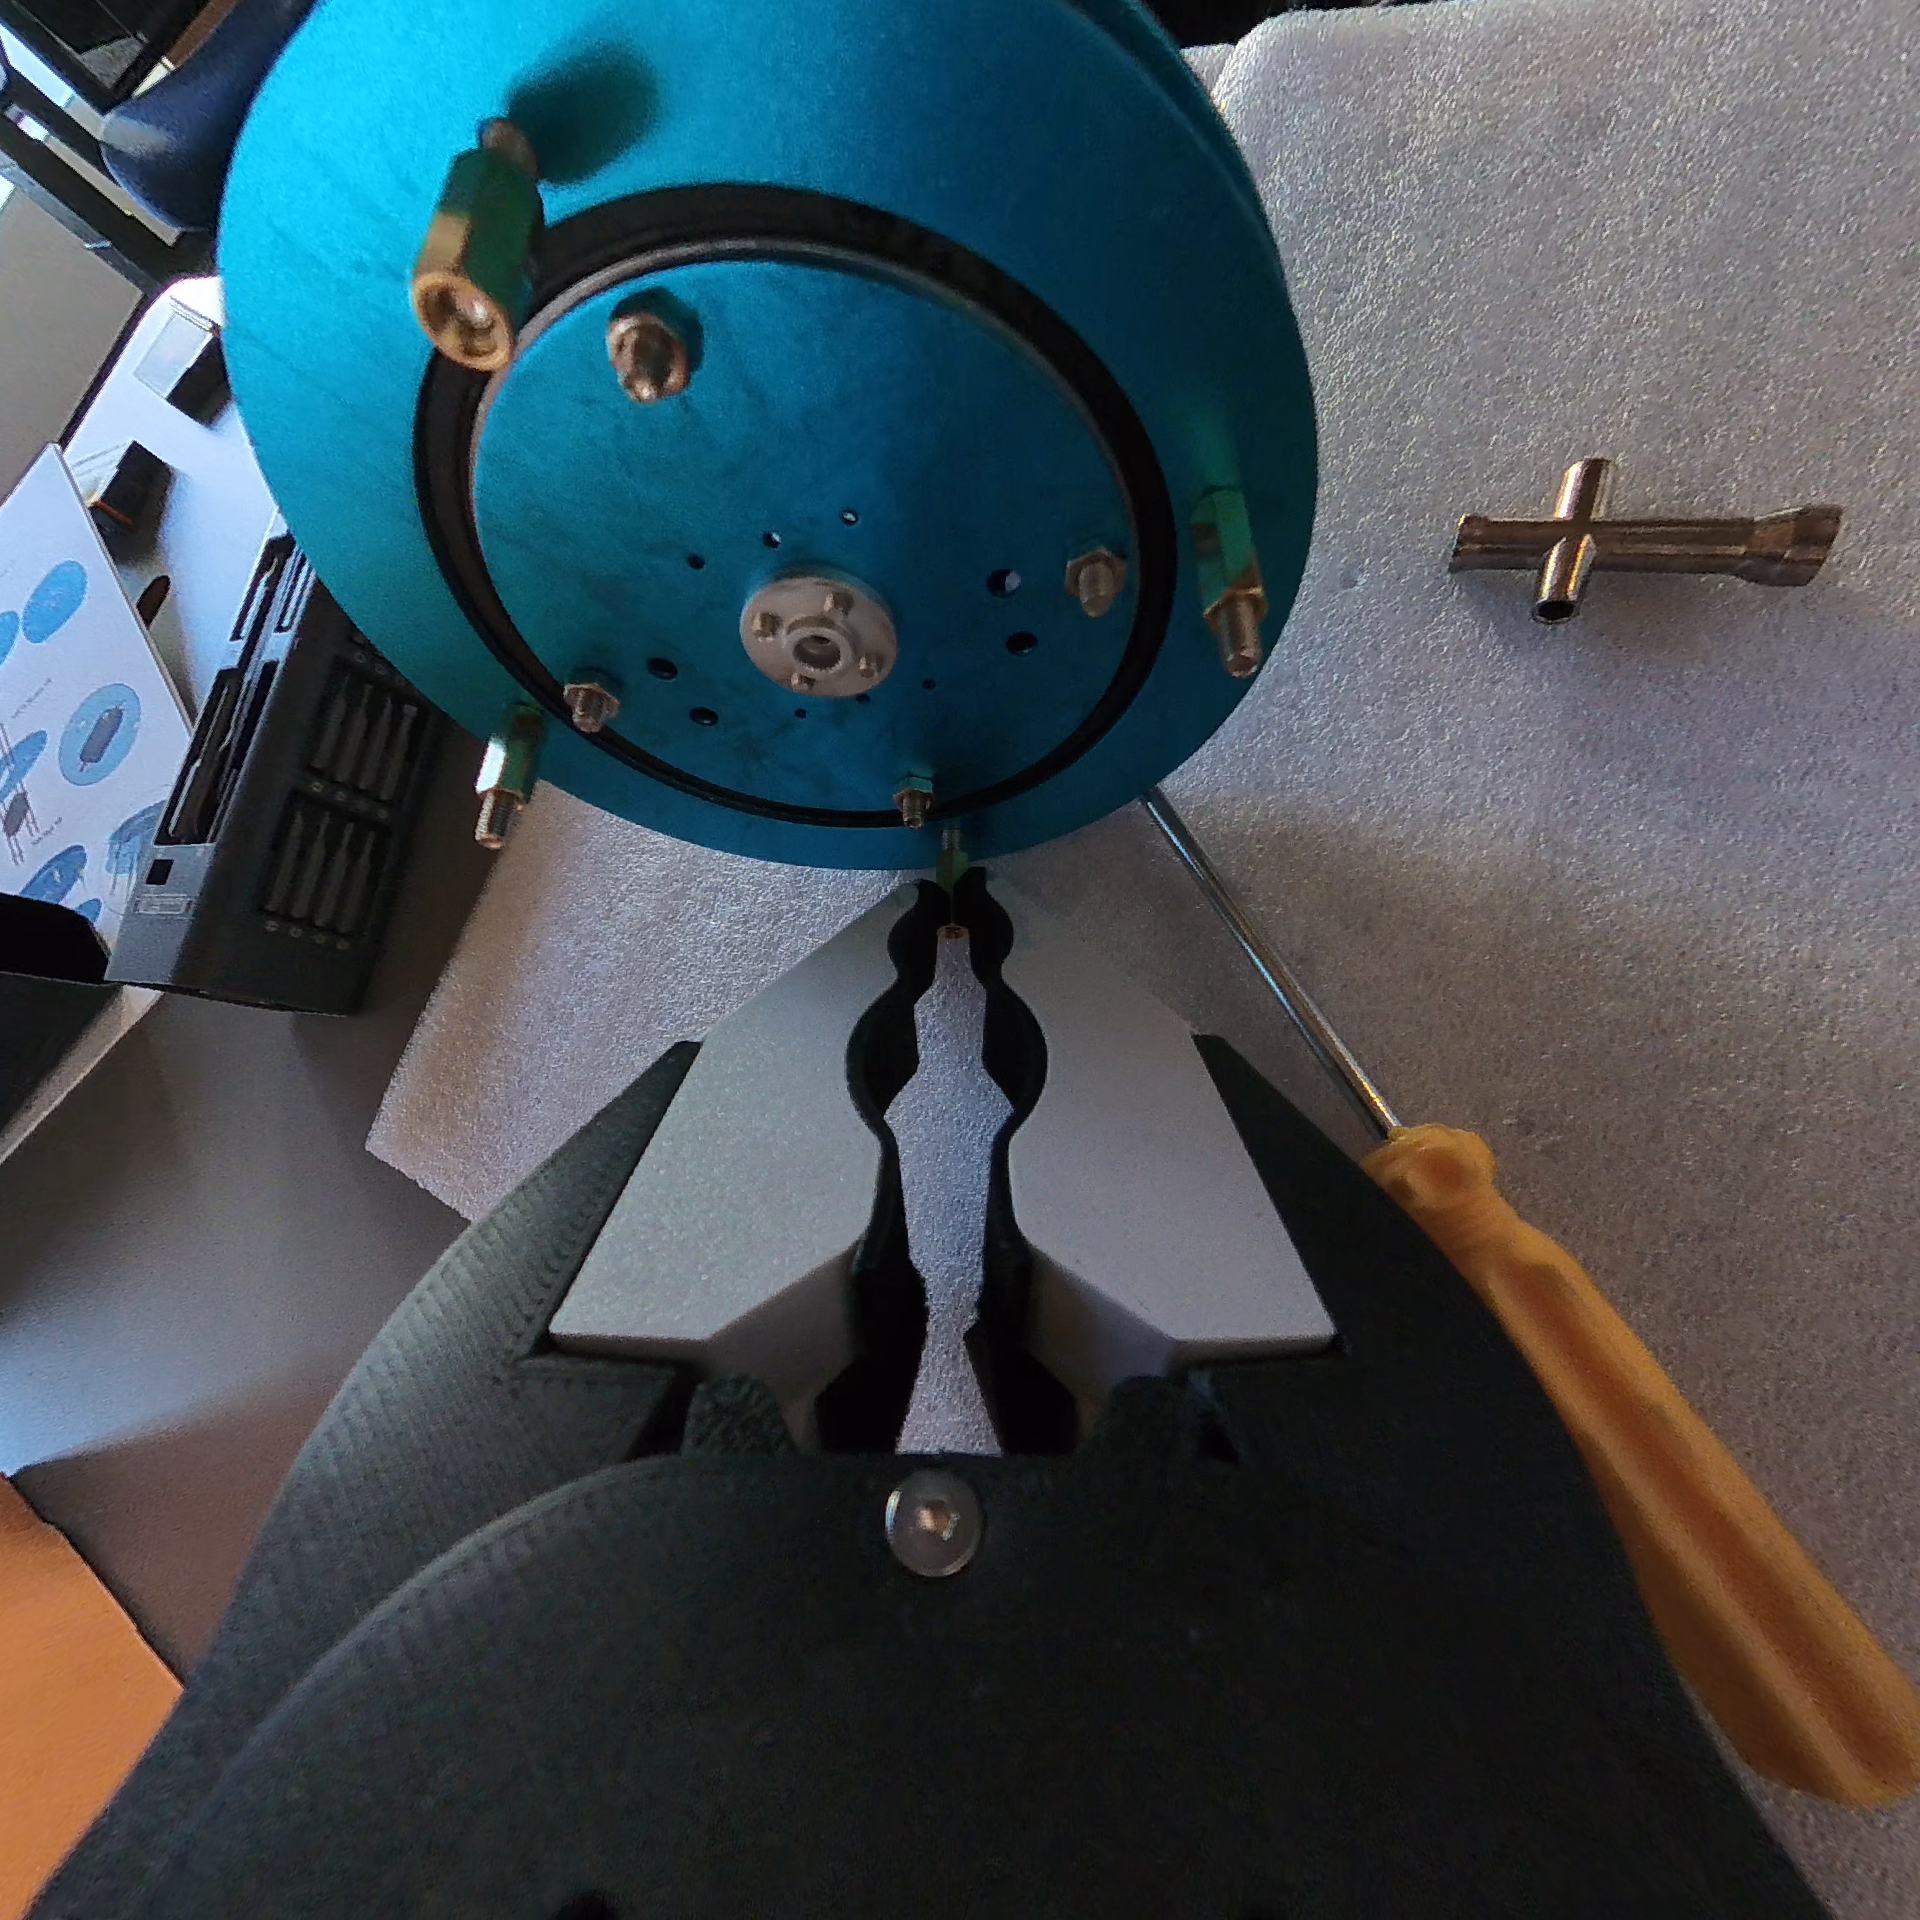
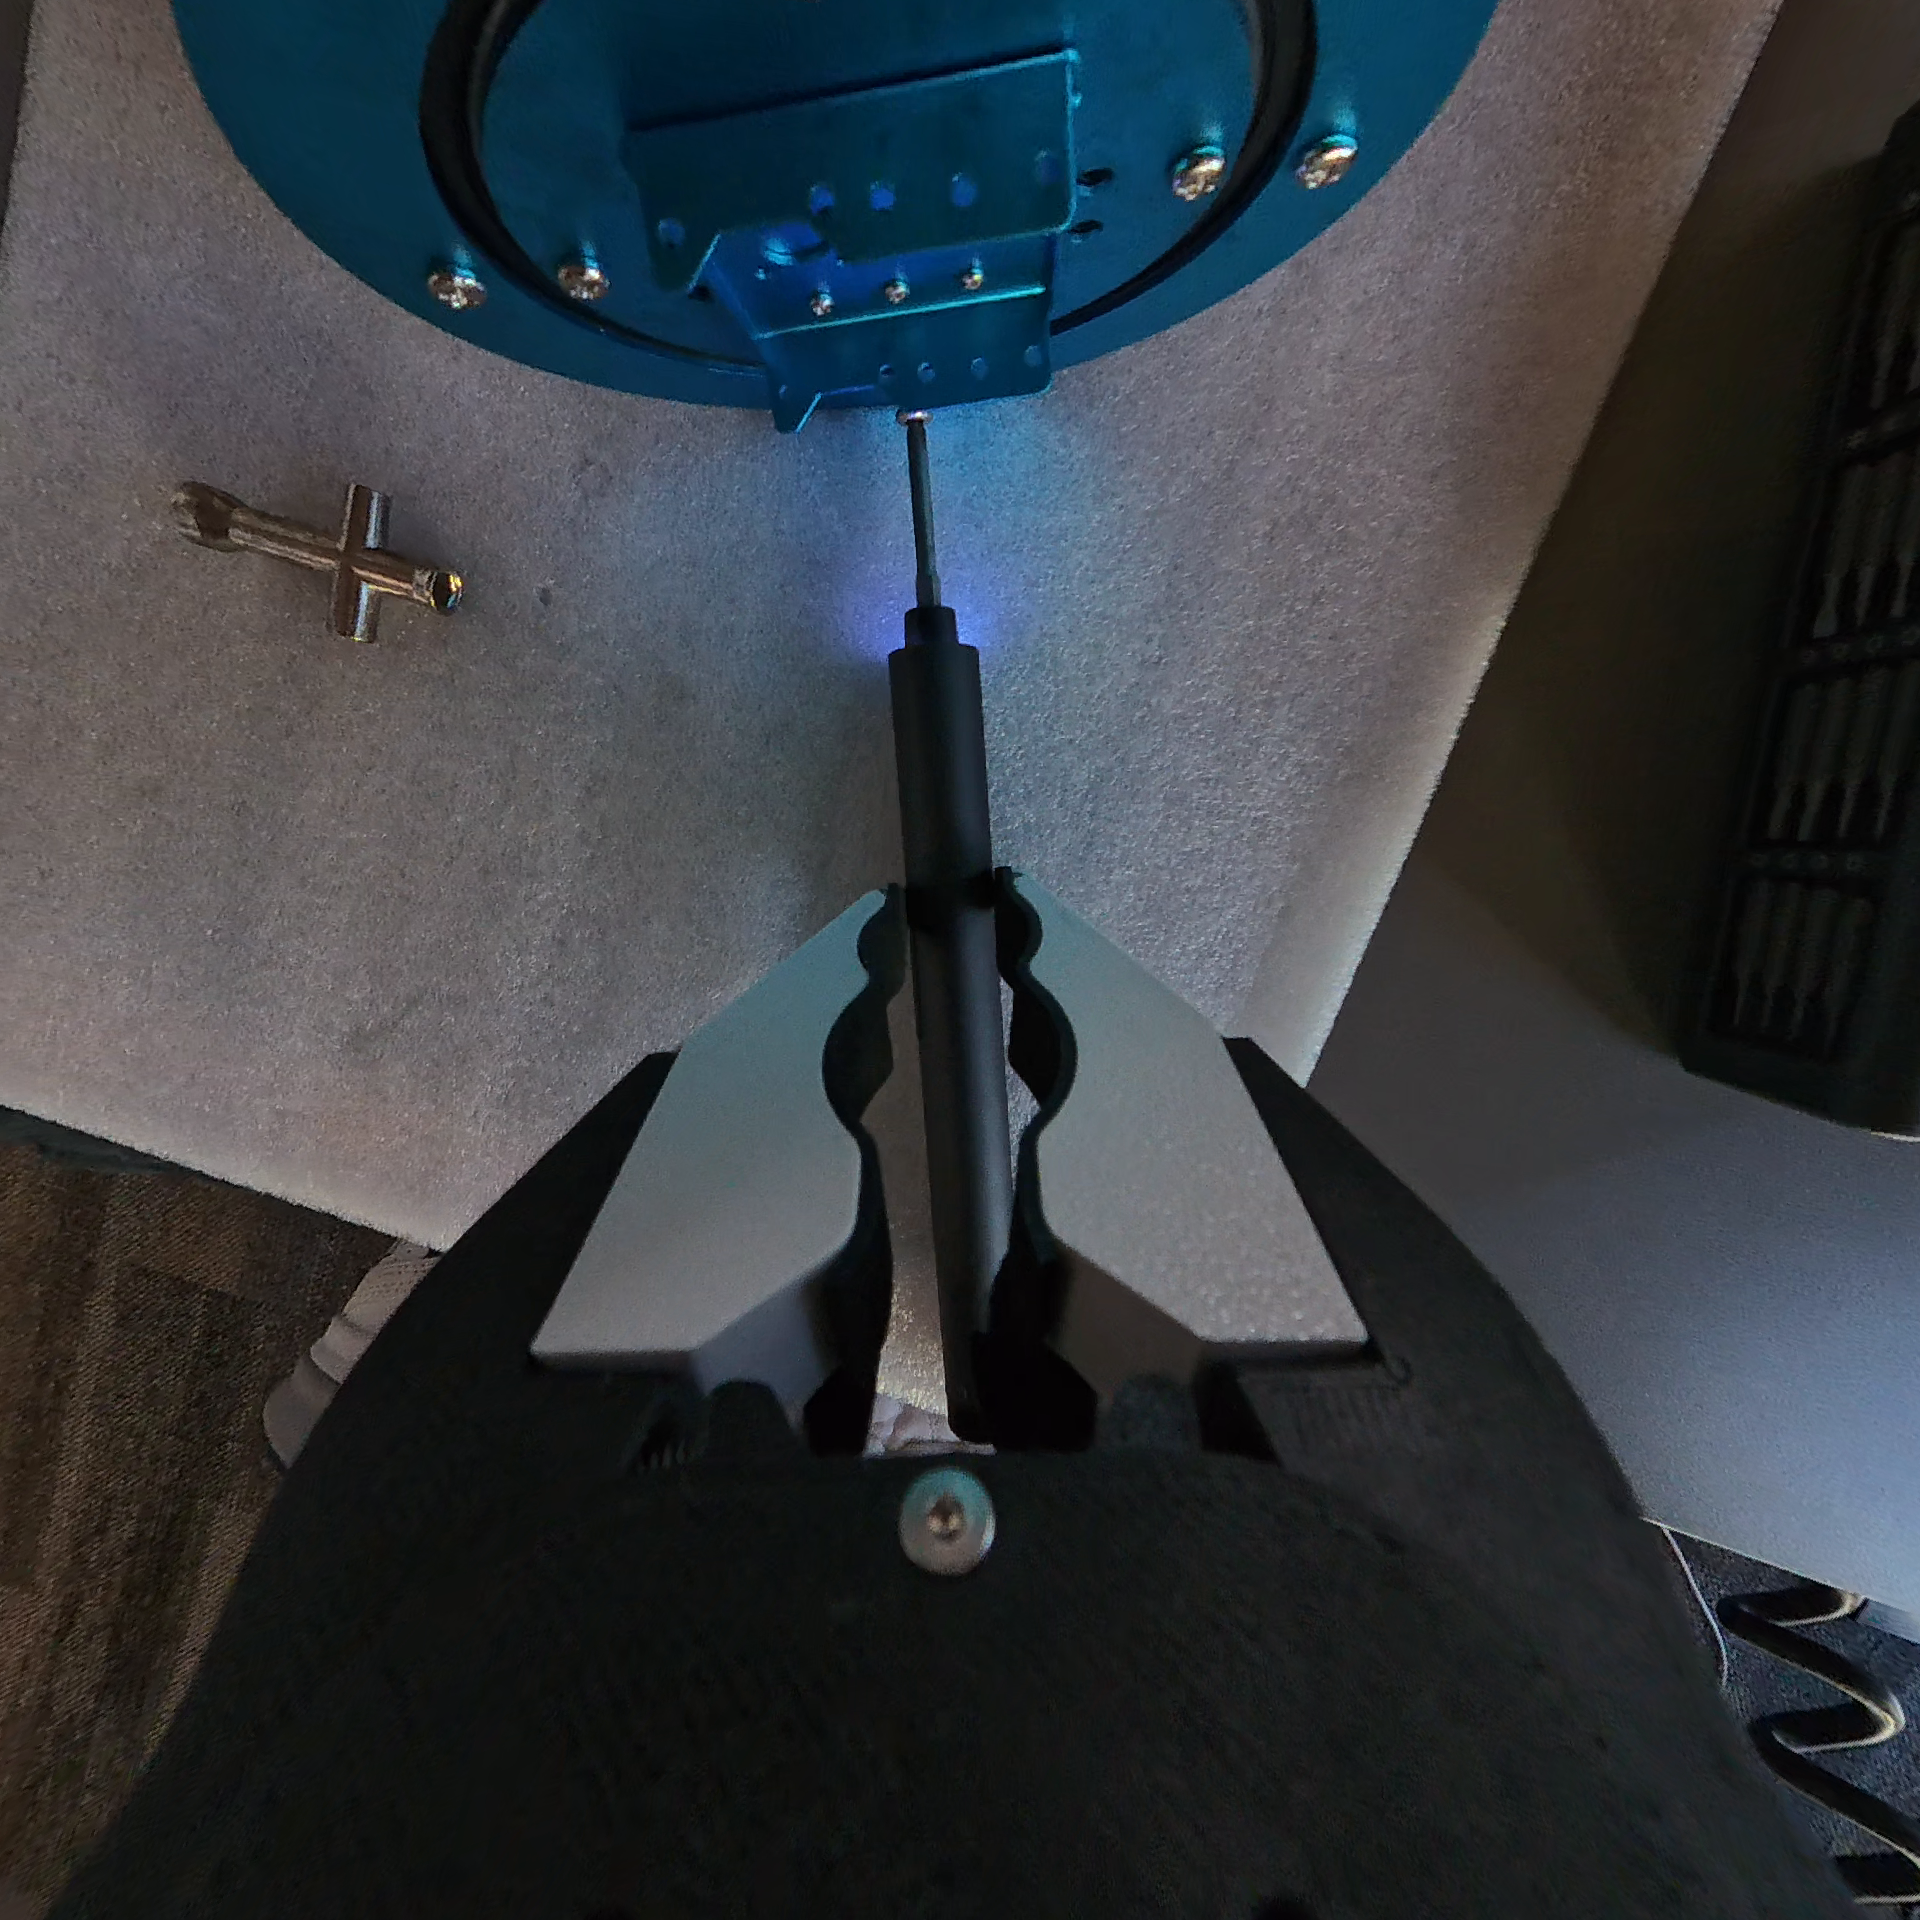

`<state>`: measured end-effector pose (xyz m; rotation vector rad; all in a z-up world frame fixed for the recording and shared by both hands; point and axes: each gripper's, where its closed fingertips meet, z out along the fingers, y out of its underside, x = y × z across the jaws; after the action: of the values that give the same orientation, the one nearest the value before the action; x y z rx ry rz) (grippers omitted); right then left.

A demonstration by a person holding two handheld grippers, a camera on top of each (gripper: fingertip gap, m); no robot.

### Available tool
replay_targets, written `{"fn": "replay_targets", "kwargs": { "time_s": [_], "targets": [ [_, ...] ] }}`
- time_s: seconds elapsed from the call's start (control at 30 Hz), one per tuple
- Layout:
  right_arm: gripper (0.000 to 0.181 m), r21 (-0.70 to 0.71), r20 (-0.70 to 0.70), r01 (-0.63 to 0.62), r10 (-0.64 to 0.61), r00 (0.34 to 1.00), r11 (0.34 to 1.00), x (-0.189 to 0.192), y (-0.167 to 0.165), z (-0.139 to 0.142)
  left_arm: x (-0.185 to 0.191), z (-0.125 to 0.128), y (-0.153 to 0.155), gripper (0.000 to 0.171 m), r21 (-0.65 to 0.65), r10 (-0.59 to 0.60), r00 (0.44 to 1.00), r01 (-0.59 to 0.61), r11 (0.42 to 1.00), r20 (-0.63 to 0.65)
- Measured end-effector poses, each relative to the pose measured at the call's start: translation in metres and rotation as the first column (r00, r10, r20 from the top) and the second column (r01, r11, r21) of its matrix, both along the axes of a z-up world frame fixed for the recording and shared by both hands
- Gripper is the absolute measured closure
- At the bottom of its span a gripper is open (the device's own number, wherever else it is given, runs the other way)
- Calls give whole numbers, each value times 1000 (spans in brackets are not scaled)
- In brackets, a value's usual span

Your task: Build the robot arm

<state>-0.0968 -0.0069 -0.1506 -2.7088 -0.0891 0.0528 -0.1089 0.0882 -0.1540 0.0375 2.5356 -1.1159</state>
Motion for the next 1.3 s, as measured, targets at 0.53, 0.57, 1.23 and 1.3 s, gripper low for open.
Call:
{"fn": "replay_targets", "kwargs": {
  "time_s": [0.53,0.57,1.23,1.3],
  "targets": [
    [166,28,-24,-7,7,1000,1000,-1,3,-1,0,0,0,167,4,-3,1000,3,1000,-6],
    [166,30,-19,-9,10,1000,1000,-1,3,-1,0,0,0,167,6,-2,1000,2,1000,-2],
    [166,32,-49,8,-7,999,999,-2,6,-3,0,-1,0,168,39,-3,998,1,999,57],
    [166,31,-47,7,-6,999,1000,-2,6,-3,0,-1,0,168,38,-3,998,0,999,57]
  ]
}}
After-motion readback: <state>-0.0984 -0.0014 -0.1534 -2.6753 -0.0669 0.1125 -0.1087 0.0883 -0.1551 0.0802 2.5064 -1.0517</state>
